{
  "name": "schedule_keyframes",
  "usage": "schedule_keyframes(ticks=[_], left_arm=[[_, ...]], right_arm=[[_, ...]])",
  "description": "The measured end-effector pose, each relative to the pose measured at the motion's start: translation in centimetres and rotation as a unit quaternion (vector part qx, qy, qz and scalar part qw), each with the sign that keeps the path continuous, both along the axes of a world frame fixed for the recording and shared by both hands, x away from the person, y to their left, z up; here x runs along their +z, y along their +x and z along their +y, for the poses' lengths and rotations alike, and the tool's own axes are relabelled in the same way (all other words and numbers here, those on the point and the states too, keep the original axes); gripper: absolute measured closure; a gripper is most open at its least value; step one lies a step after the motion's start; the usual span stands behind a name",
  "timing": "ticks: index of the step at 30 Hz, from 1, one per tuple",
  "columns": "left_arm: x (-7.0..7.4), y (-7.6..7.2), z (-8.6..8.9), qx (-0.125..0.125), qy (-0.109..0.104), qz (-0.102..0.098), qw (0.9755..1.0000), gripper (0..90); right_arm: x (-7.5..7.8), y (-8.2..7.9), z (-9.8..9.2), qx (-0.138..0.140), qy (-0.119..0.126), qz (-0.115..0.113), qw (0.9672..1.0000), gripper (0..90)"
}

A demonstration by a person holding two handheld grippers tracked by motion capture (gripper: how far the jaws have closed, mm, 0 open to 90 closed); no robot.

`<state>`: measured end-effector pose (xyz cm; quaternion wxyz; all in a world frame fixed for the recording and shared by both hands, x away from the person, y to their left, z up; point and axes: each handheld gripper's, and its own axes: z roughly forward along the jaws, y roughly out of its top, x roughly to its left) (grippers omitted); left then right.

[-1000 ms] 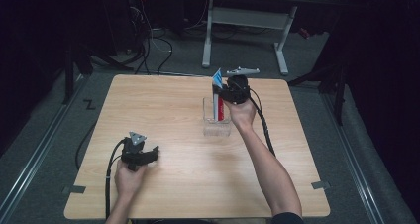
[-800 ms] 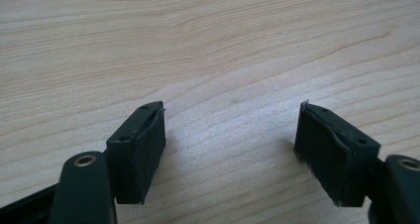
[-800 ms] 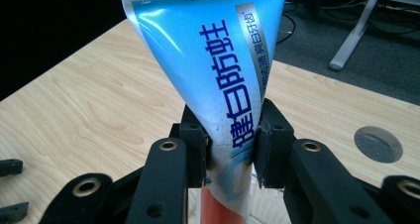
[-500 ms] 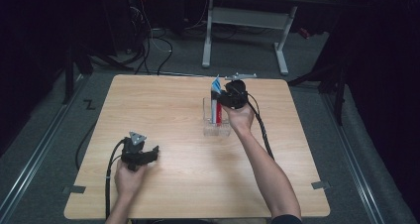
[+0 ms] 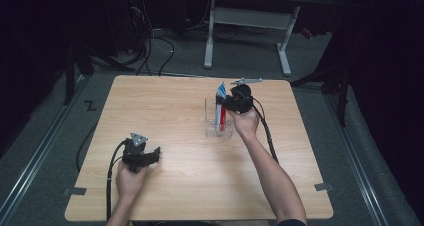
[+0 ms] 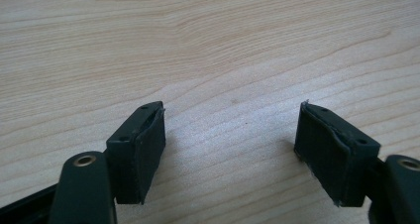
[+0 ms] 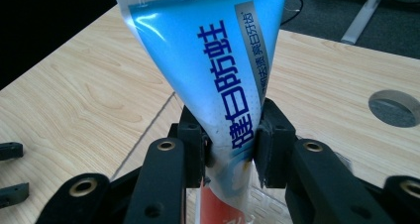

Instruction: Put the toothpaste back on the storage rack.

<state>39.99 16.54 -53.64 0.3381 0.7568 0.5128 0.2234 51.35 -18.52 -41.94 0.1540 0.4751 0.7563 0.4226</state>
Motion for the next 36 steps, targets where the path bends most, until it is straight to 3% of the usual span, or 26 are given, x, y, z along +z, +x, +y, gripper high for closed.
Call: schedule_keyframes(ticks=[7, 10, 36], left_arm=[[0.0, 0.0, 0.0, 0.001, 0.0, 0.0, 1.0, 28.2], [0.0, 0.0, 0.0, 0.001, -0.001, 0.0, 1.0, 28.2], [0.0, 0.0, 0.0, 0.001, 0.0, 0.0, 1.0, 28.2]], right_arm=[[0.0, -0.3, -1.4, -0.009, 0.007, 0.009, 0.9999, 68.7], [0.2, -0.5, -1.9, -0.01, -0.001, 0.012, 0.9999, 68.2], [-0.2, -0.5, -3.5, -0.033, -0.017, 0.015, 0.9992, 62.9]])
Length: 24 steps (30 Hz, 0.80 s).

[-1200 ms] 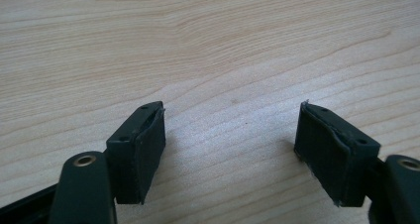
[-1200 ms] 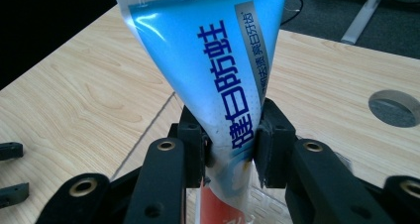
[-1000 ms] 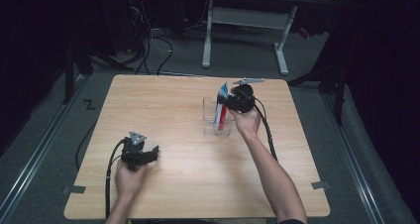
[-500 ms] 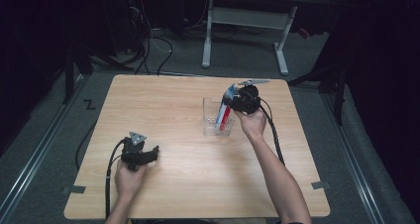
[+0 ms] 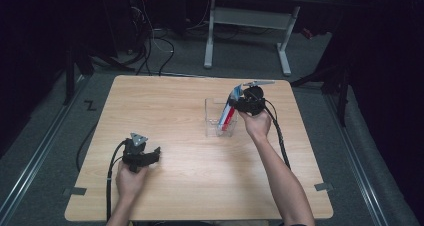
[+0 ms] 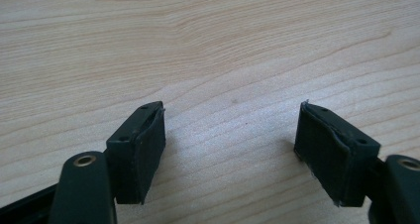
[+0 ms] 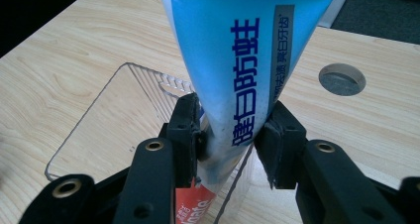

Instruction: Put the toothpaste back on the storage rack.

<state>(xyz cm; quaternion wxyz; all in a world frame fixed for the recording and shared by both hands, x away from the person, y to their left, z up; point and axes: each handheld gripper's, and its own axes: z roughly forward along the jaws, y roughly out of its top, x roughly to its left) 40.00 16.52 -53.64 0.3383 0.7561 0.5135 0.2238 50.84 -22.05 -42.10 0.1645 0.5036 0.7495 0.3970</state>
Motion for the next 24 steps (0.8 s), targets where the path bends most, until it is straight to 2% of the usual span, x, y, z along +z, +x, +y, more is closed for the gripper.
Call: schedule_keyframes(ticks=[7, 15, 24], left_arm=[[0.0, 0.0, 0.0, 0.0, 0.0, 0.0, 1.0, 28.2], [0.0, 0.0, -0.02, 0.0, 0.0, 0.0, 1.0, 28.0], [0.0, 0.01, -0.03, 0.0, 0.0, 0.0, 1.0, 27.9]], right_arm=[[-0.17, 0.11, -0.02, -0.003, -0.01, -0.006, 0.9999, 60.4], [-0.61, -0.21, -0.09, -0.004, -0.008, -0.021, 0.9997, 59.1], [-0.47, -0.42, 0.34, -0.003, -0.033, -0.03, 0.999, 55.2]])
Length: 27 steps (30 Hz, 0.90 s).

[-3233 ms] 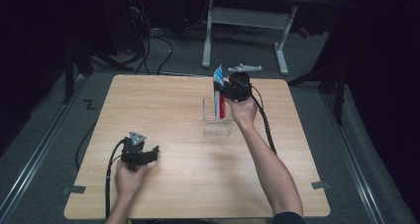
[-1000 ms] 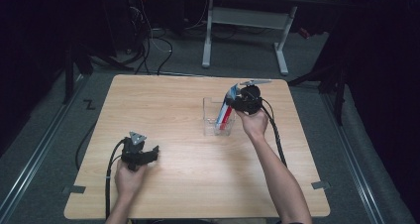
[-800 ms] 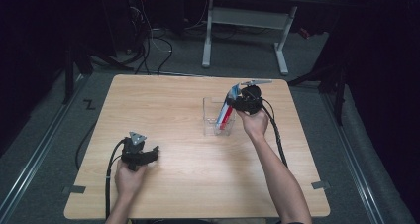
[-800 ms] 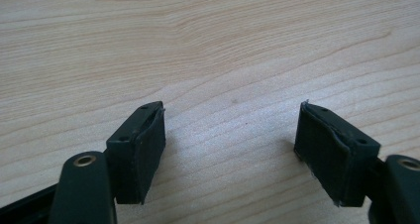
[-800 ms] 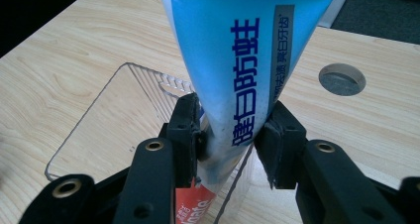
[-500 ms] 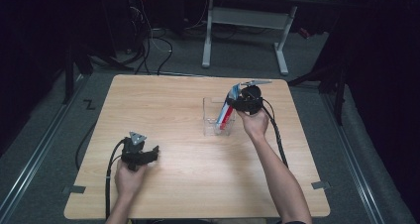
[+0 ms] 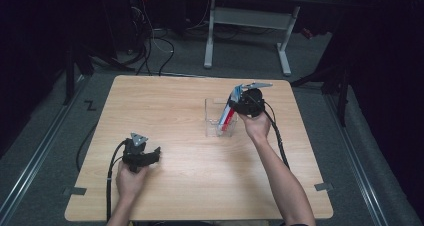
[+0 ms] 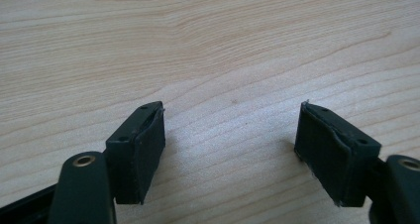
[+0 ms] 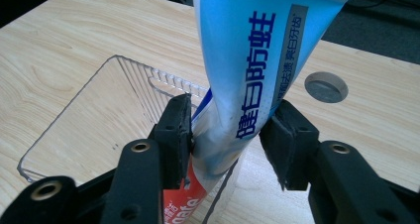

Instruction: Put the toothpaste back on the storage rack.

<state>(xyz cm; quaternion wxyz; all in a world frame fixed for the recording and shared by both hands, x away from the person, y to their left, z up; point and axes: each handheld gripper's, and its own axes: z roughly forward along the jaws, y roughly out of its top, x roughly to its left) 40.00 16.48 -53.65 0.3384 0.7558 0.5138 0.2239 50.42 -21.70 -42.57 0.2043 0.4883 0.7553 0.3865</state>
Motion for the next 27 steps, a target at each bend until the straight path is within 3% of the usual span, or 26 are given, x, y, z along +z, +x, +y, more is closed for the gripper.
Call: schedule_keyframes(ticks=[3, 15, 27], left_arm=[[0.0, 0.0, 0.0, 0.0, 0.0, 0.0, 1.0, 27.9], [0.0, 0.0, 0.0, 0.0, 0.0, 0.0, 1.0, 27.9], [0.0, 0.0, 0.0, 0.0, 0.0, 0.0, 1.0, 27.9]], right_arm=[[0.2, -0.1, 0.0, 0.001, -0.009, -0.005, 0.9999, 53.3], [0.8, -0.7, -0.4, -0.002, 0.001, -0.021, 0.9998, 48.2], [1.1, -1.7, -0.7, -0.001, -0.004, -0.032, 0.9995, 47.4]])
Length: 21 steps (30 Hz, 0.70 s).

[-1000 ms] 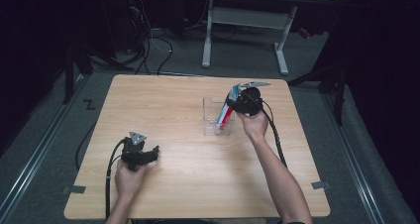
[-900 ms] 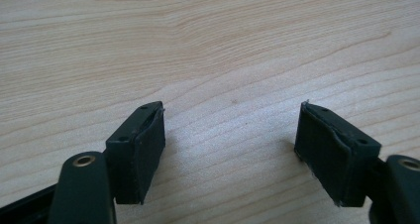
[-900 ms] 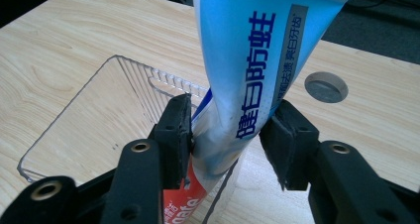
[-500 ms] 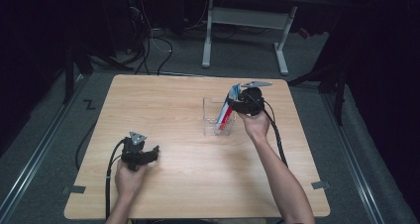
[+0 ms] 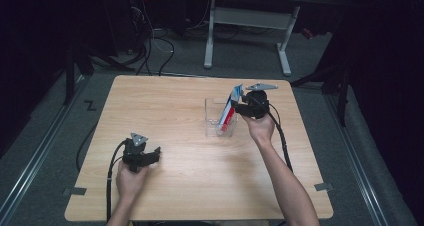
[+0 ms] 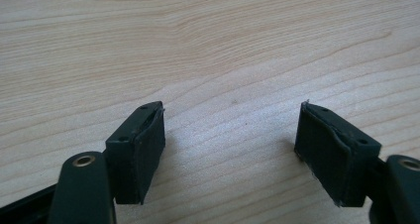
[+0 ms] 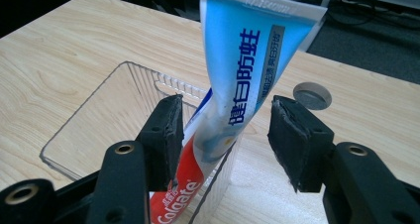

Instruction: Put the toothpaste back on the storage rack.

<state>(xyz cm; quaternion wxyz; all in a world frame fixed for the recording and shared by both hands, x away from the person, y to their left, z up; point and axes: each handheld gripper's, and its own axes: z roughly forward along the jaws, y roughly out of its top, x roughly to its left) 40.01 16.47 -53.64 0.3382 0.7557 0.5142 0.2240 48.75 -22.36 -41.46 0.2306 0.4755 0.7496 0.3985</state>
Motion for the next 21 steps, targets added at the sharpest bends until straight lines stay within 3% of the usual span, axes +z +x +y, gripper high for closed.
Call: schedule_keyframes(ticks=[12, 17, 21], left_arm=[[0.0, 0.0, 0.0, 0.0, 0.0, 0.0, 1.0, 27.9], [0.0, 0.0, 0.0, 0.0, 0.0, 0.0, 1.0, 27.9], [0.0, 0.0, 0.0, 0.0, 0.0, 0.0, 1.0, 27.9]], right_arm=[[1.3, -1.1, -0.7, -0.006, 0.007, -0.014, 0.9998, 48.4], [1.3, -1.4, -1.1, -0.005, -0.001, -0.014, 0.9999, 52.5], [1.2, -2.1, -1.7, -0.007, 0.009, -0.022, 0.9997, 54.7]])
